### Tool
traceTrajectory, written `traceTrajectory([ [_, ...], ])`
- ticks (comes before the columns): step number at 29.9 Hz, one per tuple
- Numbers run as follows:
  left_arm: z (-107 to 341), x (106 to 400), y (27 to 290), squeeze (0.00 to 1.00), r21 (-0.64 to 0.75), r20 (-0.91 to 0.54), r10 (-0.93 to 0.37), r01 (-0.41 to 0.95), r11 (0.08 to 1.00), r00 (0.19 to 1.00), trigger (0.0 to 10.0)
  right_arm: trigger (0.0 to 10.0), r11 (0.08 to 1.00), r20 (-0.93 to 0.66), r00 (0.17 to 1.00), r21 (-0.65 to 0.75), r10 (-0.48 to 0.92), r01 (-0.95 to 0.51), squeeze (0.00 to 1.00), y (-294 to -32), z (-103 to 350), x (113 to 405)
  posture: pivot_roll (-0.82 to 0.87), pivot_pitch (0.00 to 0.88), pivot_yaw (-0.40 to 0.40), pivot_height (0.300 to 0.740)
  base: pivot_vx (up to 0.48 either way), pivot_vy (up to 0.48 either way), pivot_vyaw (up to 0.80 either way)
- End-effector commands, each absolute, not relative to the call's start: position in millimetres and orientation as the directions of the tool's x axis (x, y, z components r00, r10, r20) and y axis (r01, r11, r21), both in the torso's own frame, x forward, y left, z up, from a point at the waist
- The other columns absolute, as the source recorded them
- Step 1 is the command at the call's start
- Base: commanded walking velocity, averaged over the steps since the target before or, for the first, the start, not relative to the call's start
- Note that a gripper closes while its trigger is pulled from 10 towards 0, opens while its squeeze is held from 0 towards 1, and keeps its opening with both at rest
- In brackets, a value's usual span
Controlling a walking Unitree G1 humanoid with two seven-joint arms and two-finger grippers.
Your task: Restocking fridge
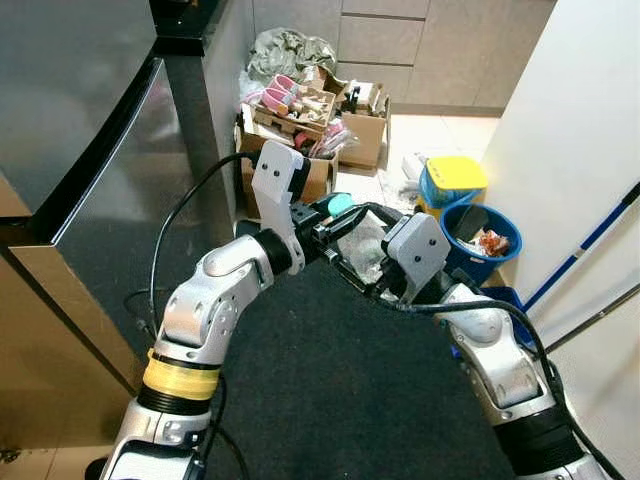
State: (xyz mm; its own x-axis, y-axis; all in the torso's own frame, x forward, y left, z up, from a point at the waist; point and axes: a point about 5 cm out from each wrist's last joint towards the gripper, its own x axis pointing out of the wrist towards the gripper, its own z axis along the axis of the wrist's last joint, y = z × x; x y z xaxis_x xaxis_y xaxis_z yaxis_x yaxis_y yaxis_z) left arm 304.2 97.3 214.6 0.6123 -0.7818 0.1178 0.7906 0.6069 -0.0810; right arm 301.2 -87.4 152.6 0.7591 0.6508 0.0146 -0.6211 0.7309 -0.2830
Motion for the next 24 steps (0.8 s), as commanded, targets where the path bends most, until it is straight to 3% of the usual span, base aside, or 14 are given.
traceTrajectory([
  [1, 220.9, 298.0, 93.2, 0.00, -0.081, 0.149, -0.803, 0.817, 0.571, 0.577, 10.0, 10.0, 0.776, 0.003, 0.796, -0.223, 0.605, -0.589, 0.00, -95.5, 150.1, 309.2, -0.03, 0.000, -0.075, 0.740, 0.000, 0.000, 0.00],
  [19, 222.4, 293.5, 90.2, 0.00, -0.076, 0.151, -0.812, 0.825, 0.560, 0.565, 10.0, 9.7, 0.800, -0.008, 0.817, -0.201, 0.576, -0.566, 0.00, -99.8, 150.6, 320.0, -0.02, 0.000, -0.077, 0.740, 0.000, 0.000, 0.00],
  [20, 222.1, 293.5, 90.1, 0.00, -0.076, 0.149, -0.811, 0.825, 0.561, 0.565, 10.0, 7.4, 0.796, -0.011, 0.814, -0.202, 0.581, -0.571, 0.00, -98.5, 150.4, 320.3, -0.02, 0.000, -0.078, 0.740, 0.000, 0.000, 0.00],
  [21, 222.1, 293.5, 90.1, 0.00, -0.076, 0.149, -0.811, 0.825, 0.561, 0.565, 10.0, 7.4, 0.796, -0.011, 0.814, -0.202, 0.581, -0.571, 0.00, -98.5, 150.4, 320.3, -0.02, 0.000, -0.078, 0.740, 0.000, 0.000, 0.00],
  [22, 222.3, 293.6, 89.8, 0.00, -0.077, 0.148, -0.811, 0.824, 0.561, 0.566, 10.0, 4.2, 0.792, -0.017, 0.811, -0.204, 0.584, -0.575, 0.00, -97.6, 149.6, 320.6, -0.02, 0.000, -0.079, 0.740, 0.000, 0.000, 0.00],
  [23, 222.3, 293.6, 89.8, 0.00, -0.077, 0.148, -0.811, 0.824, 0.561, 0.566, 10.0, 4.2, 0.792, -0.017, 0.811, -0.204, 0.584, -0.575, 0.00, -97.6, 149.6, 320.6, -0.02, 0.000, -0.079, 0.740, 0.000, 0.000, 0.00],
  [24, 222.6, 293.5, 89.5, 0.00, -0.077, 0.149, -0.811, 0.824, 0.561, 0.566, 10.0, 0.0, 0.791, -0.022, 0.810, -0.204, 0.586, -0.577, 0.00, -97.4, 148.7, 320.6, -0.02, 0.000, -0.080, 0.740, 0.000, 0.000, 0.00],
])
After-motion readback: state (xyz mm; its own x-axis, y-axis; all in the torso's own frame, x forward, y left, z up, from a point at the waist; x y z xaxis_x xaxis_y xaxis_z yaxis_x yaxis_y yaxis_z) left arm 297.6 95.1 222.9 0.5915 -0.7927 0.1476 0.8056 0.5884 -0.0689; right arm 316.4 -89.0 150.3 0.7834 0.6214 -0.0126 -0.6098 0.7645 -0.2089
